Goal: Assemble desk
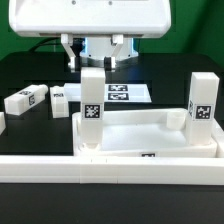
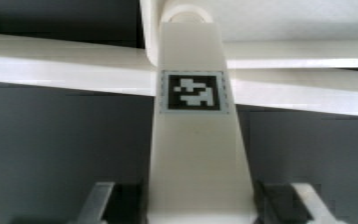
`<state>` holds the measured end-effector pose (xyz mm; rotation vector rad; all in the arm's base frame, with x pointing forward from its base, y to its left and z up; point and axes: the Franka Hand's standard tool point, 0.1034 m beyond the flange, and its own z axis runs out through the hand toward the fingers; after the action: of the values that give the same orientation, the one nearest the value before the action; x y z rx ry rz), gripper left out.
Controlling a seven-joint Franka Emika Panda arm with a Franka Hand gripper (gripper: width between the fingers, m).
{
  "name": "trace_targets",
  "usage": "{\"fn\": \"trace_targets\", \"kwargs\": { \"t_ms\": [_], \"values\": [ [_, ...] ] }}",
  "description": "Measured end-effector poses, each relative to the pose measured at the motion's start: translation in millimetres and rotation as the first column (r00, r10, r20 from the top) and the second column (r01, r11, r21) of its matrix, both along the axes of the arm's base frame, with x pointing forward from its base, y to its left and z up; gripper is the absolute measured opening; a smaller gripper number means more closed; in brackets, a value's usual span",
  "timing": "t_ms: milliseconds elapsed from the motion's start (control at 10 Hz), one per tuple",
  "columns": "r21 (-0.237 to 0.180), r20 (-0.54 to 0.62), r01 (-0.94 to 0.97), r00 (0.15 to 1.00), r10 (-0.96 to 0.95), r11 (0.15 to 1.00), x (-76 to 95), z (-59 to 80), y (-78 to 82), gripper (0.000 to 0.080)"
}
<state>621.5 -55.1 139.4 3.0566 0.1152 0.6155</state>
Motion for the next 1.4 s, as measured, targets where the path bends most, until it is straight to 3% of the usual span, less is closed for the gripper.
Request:
{"fn": "trace_targets", "kwargs": {
  "t_ms": [400, 500, 600, 700, 800, 1200, 1400],
  "values": [
    [-0.002, 0.004, -0.001, 1.0, 0.001, 1.0, 0.5, 0.0, 0.1, 0.0285],
    [-0.002, 0.003, -0.001, 1.0, 0.001, 1.0, 0.3, -0.2, 0.0, 0.0342],
    [-0.002, 0.003, -0.001, 1.0, 0.001, 1.0, 0.3, -0.3, 0.0, 0.0477],
    [-0.002, 0.003, -0.001, 1.0, 0.001, 1.0, 0.3, -0.3, 0.0, 0.0477],
    [-0.002, 0.003, -0.001, 1.0, 0.001, 1.0, 0.2, -0.3, 0.0, 0.0616],
    [-0.001, 0.003, 0.002, 1.0, -0.002, 1.0, 0.6, 2.1, -2.1, 0.0648],
    [0.009, -0.007, 0.002, 1.0, -0.002, 1.0, 0.2, 12.3, -2.8, 0.0649]
  ]
}}
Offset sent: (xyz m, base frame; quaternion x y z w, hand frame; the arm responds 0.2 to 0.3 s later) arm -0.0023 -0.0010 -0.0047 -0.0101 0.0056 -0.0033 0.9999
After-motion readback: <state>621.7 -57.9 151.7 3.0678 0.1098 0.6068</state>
